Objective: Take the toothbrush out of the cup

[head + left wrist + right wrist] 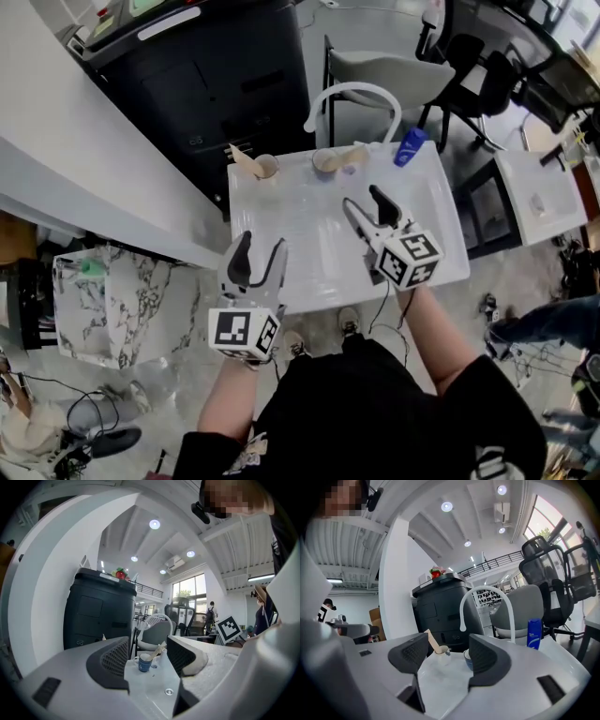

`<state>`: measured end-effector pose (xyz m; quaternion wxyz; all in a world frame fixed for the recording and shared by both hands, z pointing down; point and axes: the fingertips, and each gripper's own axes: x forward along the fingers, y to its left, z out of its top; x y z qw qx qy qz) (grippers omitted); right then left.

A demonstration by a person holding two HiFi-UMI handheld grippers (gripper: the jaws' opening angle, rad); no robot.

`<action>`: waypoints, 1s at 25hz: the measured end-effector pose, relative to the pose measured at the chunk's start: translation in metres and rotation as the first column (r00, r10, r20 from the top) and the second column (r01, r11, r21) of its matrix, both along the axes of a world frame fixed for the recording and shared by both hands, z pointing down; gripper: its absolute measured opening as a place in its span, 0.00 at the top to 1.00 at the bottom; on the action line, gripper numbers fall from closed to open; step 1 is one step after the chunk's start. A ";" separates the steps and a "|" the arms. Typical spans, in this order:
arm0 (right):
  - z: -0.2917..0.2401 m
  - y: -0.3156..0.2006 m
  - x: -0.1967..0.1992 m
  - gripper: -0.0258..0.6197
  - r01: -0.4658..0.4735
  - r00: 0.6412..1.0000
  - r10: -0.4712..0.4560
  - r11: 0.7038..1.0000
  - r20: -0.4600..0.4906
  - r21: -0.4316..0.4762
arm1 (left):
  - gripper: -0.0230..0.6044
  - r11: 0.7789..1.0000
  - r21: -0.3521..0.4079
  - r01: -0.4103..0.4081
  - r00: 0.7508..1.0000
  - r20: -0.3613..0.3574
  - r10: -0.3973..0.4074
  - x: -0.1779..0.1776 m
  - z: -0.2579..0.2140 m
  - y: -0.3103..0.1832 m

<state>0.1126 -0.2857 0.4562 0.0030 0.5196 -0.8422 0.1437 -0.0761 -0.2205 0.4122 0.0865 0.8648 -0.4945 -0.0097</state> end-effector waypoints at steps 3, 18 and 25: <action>0.012 -0.015 0.003 0.54 0.006 1.000 -0.005 1.000 0.015 -0.026 | 0.58 1.000 -0.004 0.022 1.000 0.000 -0.022 0.001 0.002 -0.002; 0.089 -0.104 0.026 0.54 -0.027 0.993 0.048 0.981 0.103 -0.194 | 0.59 0.992 -0.059 0.113 0.993 0.036 -0.111 0.009 0.022 -0.004; 0.121 -0.139 0.020 0.54 -0.046 0.988 0.082 0.965 0.130 -0.256 | 0.58 0.982 -0.085 0.171 0.984 0.057 -0.167 -0.008 0.030 -0.006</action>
